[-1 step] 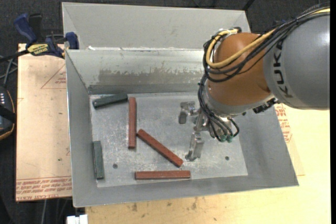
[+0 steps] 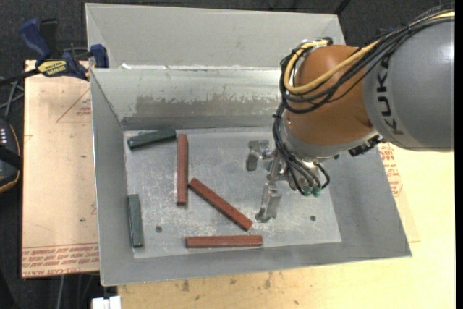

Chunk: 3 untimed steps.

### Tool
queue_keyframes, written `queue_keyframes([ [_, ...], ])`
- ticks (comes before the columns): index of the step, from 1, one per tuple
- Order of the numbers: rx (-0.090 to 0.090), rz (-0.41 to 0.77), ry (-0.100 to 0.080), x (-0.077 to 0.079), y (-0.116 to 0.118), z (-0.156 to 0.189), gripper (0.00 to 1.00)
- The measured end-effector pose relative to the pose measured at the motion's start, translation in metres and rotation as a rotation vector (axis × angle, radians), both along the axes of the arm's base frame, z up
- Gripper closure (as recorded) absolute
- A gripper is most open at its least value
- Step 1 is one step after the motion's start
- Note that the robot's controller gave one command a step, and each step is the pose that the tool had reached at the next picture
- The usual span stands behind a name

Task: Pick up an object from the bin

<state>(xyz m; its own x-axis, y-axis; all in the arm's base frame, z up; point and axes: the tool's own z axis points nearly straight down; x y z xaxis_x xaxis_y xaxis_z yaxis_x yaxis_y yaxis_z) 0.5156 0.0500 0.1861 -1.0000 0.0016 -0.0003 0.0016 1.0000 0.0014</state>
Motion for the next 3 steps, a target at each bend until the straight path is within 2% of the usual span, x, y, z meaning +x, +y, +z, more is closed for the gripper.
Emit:
queue_keyframes([
  [1,0.0,0.027,-0.009,-0.006,-0.003,-0.041,0.0],
  [2,0.001,-0.134,-0.001,0.038,0.001,-0.112,1.0],
  [3,0.001,-0.134,-0.001,0.038,0.001,-0.112,1.0],
])
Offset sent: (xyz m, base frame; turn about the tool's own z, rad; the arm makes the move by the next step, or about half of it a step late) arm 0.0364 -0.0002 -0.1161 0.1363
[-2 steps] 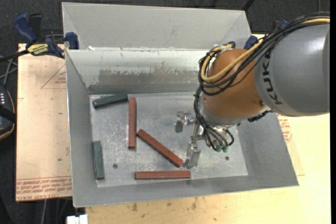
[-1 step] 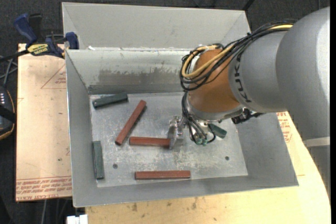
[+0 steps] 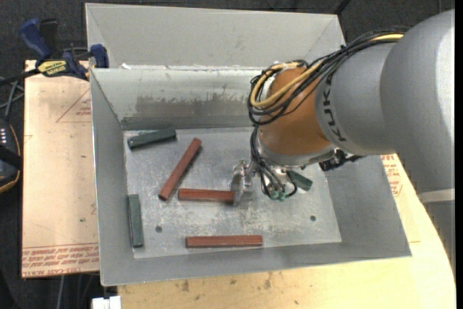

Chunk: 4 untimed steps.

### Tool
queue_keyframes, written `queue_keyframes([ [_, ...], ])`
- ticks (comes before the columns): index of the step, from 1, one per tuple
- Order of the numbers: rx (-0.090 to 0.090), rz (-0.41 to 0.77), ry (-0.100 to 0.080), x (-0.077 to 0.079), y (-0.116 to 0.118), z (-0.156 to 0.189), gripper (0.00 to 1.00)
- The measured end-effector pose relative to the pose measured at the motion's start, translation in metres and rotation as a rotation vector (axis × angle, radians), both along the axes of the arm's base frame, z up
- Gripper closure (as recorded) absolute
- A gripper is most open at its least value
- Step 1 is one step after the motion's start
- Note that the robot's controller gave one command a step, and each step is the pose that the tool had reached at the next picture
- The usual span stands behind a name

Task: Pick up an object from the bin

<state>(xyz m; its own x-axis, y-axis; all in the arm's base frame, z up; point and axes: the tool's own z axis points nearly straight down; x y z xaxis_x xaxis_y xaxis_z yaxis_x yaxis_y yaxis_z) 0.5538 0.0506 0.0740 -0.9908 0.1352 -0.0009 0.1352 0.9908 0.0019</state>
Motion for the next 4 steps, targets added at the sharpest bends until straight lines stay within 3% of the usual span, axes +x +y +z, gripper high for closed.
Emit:
queue_keyframes([
  [1,-0.002,-0.234,-0.004,-0.008,-0.061,0.0,0.0],
  [2,-0.001,-0.232,-0.003,-0.008,-0.06,-0.001,0.0],
  [3,-0.004,-0.25,0.0,0.008,-0.026,-0.002,0.0],
  [4,0.001,-0.335,0.0,-0.008,-0.01,-0.003,1.0],
])
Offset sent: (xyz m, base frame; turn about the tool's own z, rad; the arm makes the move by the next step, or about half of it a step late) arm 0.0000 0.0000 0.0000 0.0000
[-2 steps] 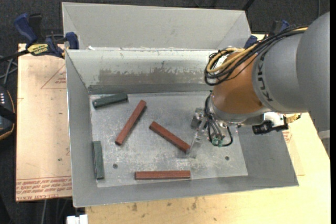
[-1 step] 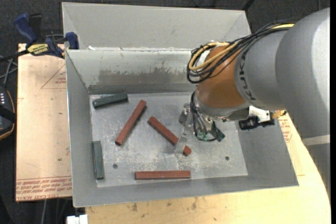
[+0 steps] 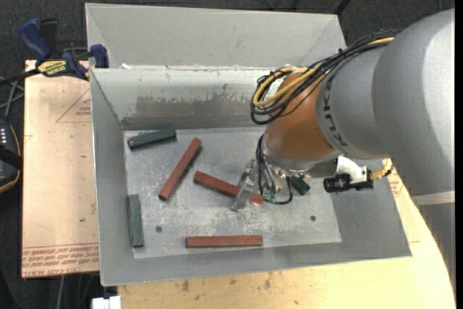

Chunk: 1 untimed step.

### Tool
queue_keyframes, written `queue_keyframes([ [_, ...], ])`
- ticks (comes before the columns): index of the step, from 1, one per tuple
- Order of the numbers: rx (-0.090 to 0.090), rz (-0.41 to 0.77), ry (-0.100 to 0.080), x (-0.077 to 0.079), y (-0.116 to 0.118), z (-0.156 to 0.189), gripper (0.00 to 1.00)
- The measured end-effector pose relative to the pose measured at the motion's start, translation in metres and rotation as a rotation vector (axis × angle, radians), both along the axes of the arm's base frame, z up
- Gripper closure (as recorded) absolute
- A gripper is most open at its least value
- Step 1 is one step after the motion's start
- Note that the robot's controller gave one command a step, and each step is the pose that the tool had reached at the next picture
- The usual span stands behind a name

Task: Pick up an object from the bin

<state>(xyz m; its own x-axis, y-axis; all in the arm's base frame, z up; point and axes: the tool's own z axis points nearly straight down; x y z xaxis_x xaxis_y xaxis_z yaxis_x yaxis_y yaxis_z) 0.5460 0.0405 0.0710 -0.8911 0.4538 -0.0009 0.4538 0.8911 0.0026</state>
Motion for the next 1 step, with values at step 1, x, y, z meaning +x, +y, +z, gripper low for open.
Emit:
queue_keyframes([
  [1,0.0,0.0,0.0,0.0,0.0,0.0,1.0],
])
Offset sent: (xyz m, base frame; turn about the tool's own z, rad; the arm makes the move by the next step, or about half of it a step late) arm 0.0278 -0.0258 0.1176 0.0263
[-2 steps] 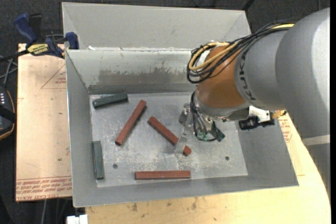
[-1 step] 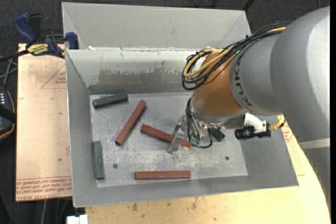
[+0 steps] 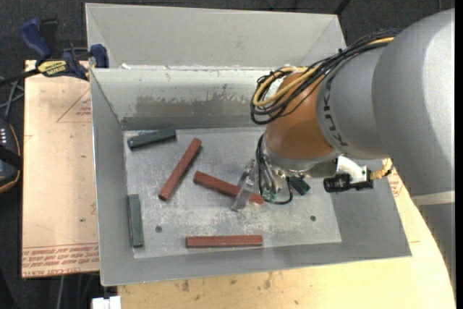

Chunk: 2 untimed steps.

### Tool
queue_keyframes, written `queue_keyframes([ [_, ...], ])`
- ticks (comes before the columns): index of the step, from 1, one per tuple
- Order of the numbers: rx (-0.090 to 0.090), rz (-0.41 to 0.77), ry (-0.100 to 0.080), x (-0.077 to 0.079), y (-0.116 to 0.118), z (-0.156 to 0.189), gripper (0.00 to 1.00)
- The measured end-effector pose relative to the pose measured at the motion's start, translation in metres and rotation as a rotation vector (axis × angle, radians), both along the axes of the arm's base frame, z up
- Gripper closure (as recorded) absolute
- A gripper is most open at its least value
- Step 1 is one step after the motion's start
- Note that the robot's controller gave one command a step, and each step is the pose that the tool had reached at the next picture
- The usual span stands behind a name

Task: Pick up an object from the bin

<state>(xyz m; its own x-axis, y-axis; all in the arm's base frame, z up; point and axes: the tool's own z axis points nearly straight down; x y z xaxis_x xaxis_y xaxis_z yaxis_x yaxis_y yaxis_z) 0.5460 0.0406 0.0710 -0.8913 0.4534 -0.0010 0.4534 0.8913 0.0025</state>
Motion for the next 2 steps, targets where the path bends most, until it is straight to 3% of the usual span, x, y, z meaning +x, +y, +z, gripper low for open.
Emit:
queue_keyframes([
  [1,-0.002,-0.024,0.0,0.0282,-0.0254,0.1173,1.0],
  [2,-0.002,-0.024,0.0,0.0282,-0.0253,0.1173,1.0],
])
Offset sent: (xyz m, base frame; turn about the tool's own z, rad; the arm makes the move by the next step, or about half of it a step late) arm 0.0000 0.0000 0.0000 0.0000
